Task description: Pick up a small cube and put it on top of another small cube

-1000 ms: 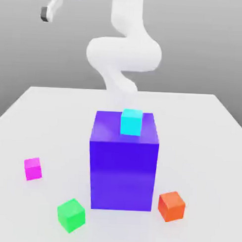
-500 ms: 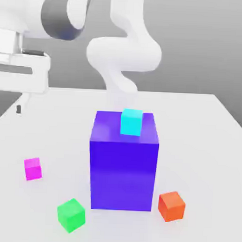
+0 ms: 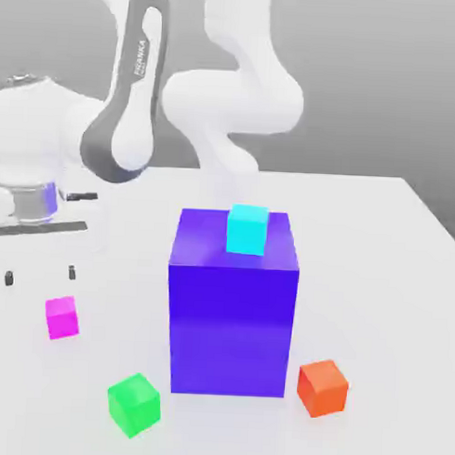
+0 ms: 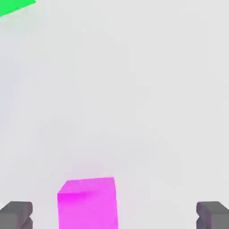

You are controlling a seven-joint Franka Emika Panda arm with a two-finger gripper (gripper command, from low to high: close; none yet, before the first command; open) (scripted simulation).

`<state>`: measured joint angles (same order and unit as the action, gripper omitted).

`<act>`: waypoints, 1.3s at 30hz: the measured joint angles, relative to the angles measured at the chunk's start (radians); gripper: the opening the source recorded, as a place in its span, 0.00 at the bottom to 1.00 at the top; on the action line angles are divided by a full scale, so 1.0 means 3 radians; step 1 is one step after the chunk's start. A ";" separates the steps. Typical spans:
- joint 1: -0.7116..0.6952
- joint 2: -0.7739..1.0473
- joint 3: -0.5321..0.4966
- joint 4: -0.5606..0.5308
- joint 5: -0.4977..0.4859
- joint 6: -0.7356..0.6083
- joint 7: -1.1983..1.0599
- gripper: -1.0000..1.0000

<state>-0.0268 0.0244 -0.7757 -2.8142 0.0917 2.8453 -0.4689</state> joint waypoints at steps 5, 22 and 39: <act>-0.0426 0.0450 0.0660 0.0077 0.1109 0.0239 -0.0887 0.50; -0.0832 0.0654 0.1153 0.0146 0.1503 0.0362 -0.1189 0.00; 0.0033 -0.0001 0.0814 0.0171 -0.0012 -0.0323 -0.0838 0.00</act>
<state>-0.0167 0.0242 -0.5314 -2.7630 0.0881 2.7485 -0.7203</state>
